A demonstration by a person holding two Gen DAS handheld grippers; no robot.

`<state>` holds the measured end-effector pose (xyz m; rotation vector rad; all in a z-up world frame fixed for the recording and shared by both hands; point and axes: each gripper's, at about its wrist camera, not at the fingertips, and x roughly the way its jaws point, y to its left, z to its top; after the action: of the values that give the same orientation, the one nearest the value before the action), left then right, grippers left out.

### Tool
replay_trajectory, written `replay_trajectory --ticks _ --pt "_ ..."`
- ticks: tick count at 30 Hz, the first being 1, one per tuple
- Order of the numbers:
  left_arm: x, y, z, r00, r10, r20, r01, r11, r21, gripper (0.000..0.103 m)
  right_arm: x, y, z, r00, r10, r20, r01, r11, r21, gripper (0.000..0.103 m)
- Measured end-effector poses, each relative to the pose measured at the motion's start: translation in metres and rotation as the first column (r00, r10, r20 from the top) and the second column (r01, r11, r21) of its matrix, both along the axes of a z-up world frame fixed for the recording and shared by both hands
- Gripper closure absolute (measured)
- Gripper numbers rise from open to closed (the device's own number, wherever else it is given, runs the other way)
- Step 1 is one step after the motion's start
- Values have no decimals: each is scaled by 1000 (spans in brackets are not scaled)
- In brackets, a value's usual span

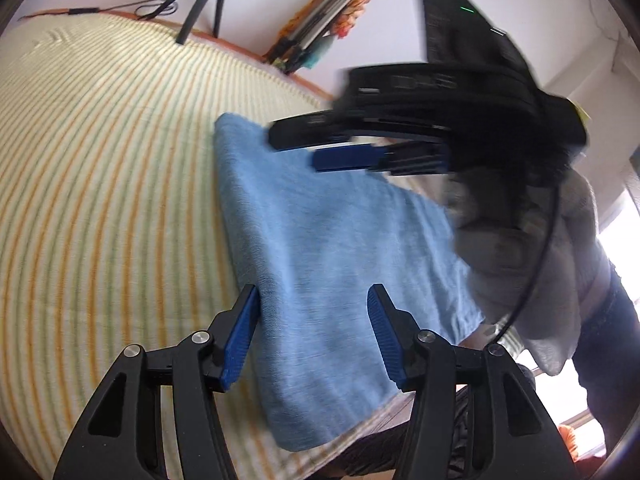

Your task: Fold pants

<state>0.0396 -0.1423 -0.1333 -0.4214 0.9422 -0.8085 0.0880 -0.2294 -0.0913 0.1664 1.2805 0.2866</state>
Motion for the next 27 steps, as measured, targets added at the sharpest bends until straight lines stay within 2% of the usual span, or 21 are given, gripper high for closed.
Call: replay_trajectory --ticks 3,10,12,13,15,17,20,22,25,27 --pt "-3 -6 9 1000 -19 23 20 1000 -24 49 9 23 -3 999 31 -32 -32 998 -52 47" --pt "-6 -8 15 999 -28 35 28 1000 -10 49 32 49 -22 990 42 -132 -67 979 -192 49" --pt "-8 -7 17 999 -27 42 27 1000 8 49 34 49 -31 987 52 -151 -86 970 -228 79" --pt "-9 -6 18 999 -19 48 18 999 29 49 34 48 -33 987 55 -152 -89 969 -232 81" --pt "-11 -2 16 999 8 44 -10 998 58 47 32 44 -33 988 64 -137 -92 974 -206 91" --pt "-11 3 9 999 51 11 -52 996 76 46 29 39 -30 991 72 -109 -91 980 -178 95" --pt "-10 -1 -5 998 40 -57 -35 997 74 46 24 22 -22 997 39 -71 -46 994 -100 97" --pt "-11 -8 -10 997 11 -71 -7 999 53 47 20 9 -16 999 6 -49 -8 999 -53 98" --pt "-17 -18 -2 1000 -9 -27 9 1000 13 51 12 -7 -4 1000 -28 -4 28 1000 6 98" --pt "-21 -24 10 1000 -16 16 17 999 -42 65 4 -16 5 998 -52 19 51 998 43 98"
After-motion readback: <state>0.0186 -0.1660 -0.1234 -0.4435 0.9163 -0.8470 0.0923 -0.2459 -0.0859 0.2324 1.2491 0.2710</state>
